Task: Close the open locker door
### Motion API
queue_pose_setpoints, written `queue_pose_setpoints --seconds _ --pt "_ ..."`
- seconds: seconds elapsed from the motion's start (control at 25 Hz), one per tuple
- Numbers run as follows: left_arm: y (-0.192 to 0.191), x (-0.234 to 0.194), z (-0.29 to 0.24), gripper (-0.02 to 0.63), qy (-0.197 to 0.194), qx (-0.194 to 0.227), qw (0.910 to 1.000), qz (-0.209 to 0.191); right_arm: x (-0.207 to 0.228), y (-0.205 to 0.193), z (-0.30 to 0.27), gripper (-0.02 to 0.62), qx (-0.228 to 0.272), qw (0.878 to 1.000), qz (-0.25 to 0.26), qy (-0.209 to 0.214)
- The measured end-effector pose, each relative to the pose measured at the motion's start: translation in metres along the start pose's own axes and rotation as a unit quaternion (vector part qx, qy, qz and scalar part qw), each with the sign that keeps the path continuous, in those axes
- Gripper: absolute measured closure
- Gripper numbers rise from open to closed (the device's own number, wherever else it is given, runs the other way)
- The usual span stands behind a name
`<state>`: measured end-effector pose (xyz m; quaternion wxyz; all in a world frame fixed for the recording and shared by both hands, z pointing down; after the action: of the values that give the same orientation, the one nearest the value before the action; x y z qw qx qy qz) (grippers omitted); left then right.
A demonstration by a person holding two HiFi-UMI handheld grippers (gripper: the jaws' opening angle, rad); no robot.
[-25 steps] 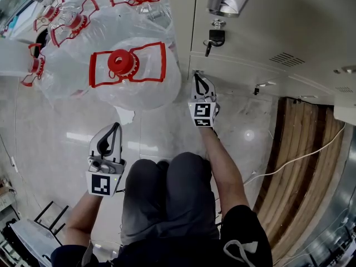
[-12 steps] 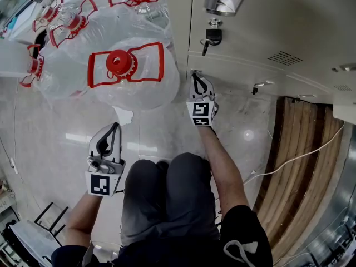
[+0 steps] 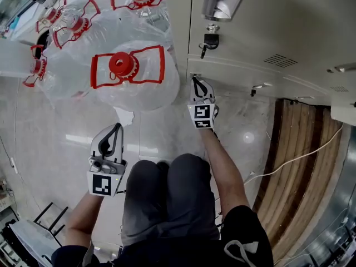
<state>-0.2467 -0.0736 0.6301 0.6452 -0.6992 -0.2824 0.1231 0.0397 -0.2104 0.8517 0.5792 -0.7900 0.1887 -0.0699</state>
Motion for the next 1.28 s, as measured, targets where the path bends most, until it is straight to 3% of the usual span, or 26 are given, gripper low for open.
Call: queue_pose_setpoints --seconds 0.64,0.96,1.28 --pt "0.034 0.009 0.0 0.603 -0.01 -0.007 0.9999 0.007 -0.001 0.032 0.041 0.611 0.01 1.0 0.003 0.026" --pt "0.108 0.012 0.002 0.603 -0.023 -0.003 0.9996 0.013 0.01 0.116 0.112 0.601 0.036 0.998 -0.004 0.048" --pt "0.2 0.006 0.016 0.603 -0.004 0.008 0.9994 0.032 0.019 0.222 0.197 0.601 0.05 0.997 -0.027 0.05"
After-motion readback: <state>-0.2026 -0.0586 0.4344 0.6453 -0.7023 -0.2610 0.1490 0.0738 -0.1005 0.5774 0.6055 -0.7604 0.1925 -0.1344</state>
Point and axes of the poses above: the fingertips, and each gripper's own axes: z backward along the fingers, x to its right, y out of its top, the point moved 9 cm from there along z, backward along the fingers, and after that the axes turned 2 degrees about x, right-handed, at the moved point
